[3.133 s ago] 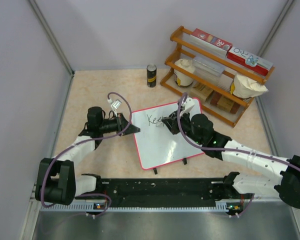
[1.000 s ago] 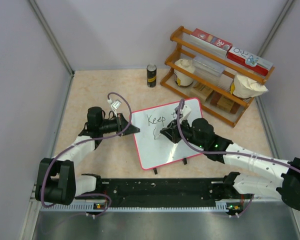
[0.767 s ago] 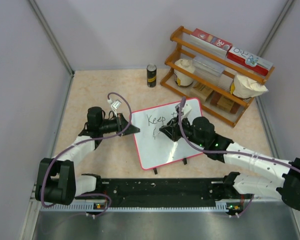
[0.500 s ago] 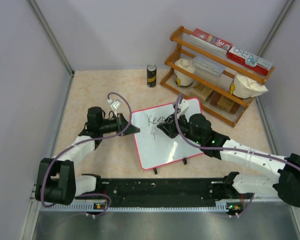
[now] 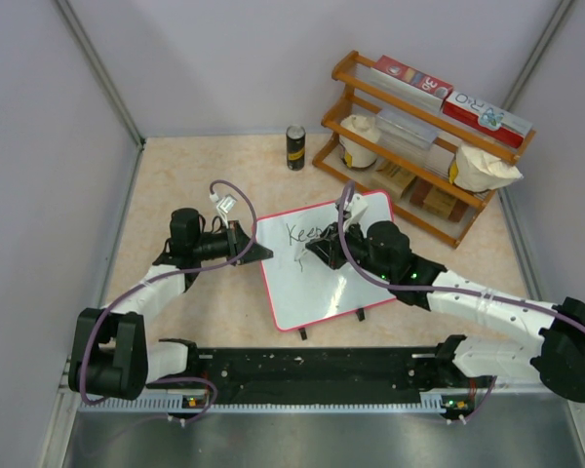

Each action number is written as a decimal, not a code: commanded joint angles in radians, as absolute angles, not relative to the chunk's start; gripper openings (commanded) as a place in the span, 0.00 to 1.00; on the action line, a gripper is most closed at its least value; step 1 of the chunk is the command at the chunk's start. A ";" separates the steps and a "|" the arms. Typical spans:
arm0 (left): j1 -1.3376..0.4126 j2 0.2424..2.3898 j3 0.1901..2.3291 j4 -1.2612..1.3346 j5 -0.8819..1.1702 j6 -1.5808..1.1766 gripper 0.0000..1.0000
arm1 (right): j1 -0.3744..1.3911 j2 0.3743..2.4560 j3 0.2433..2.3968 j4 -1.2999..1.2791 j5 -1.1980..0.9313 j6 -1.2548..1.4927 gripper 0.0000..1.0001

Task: Write a sentence on the whiteboard

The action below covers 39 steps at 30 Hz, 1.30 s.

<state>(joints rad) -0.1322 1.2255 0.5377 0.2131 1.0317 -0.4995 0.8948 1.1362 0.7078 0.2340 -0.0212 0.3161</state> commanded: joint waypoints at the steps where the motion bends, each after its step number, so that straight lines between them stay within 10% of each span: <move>1: -0.129 1.218 0.528 0.150 0.923 -0.380 0.00 | 0.907 1.138 0.713 0.252 -0.005 0.311 0.00; 39: -0.129 1.223 0.528 0.153 0.925 -0.380 0.00 | 0.907 1.036 0.692 0.179 0.147 0.316 0.00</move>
